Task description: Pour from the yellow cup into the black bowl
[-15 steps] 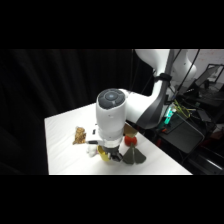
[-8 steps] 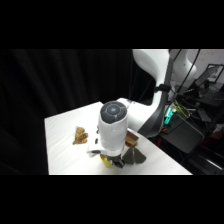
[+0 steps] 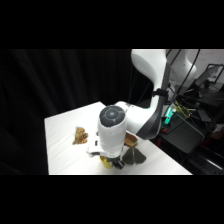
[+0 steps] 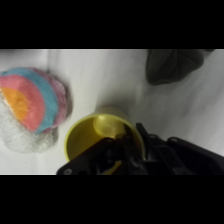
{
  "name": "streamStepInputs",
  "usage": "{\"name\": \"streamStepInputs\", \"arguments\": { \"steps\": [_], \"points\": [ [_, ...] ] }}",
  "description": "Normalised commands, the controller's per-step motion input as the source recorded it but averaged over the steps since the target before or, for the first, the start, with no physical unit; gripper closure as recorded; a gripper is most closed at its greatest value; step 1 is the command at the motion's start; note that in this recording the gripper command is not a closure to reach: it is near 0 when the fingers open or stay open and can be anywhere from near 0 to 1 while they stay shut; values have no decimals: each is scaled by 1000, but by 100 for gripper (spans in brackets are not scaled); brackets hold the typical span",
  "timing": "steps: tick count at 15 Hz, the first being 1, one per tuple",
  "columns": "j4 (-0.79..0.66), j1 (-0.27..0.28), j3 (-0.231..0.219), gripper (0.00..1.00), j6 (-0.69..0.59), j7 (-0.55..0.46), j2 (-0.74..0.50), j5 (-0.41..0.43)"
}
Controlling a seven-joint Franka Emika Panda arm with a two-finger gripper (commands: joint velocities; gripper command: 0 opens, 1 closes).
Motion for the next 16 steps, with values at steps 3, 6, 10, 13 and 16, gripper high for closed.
{"name": "streamStepInputs", "arguments": {
  "steps": [3, 6, 10, 13, 16],
  "points": [
    [-112, -23, 12, 0, -83, -222, -262, 134],
    [-114, -50, 30, 0, -154, -234, -315, 161],
    [-115, -103, 80, 0, -316, -299, -467, 222],
    [-115, -116, 120, 0, -476, -203, -648, 304],
    [-202, -57, 85, 0, -301, 65, -643, 210]
  ]
}}
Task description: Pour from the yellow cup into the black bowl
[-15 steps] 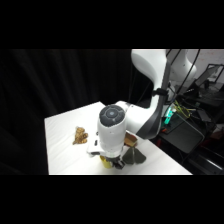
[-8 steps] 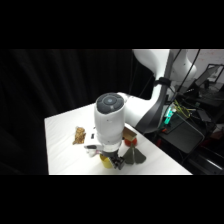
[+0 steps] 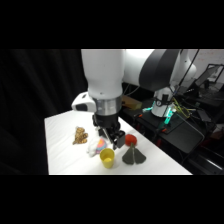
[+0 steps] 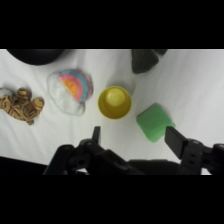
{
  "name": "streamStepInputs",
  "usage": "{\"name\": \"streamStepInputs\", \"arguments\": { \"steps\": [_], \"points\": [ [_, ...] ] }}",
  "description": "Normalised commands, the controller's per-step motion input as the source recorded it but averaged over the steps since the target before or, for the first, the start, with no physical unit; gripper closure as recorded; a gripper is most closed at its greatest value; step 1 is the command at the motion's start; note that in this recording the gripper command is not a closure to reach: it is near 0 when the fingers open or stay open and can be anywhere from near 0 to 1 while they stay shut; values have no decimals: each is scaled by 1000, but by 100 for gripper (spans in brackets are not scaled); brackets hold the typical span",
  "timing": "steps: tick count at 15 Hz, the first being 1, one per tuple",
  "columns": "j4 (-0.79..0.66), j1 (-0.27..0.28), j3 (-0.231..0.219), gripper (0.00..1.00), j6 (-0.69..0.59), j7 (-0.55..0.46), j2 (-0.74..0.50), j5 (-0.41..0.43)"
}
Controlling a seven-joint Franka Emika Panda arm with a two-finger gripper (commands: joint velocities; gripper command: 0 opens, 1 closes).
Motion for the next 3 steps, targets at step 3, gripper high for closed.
{"name": "streamStepInputs", "arguments": {
  "steps": [3],
  "points": [
    [-265, -59, 66, 0, -33, 125, -466, 98]
  ]
}}
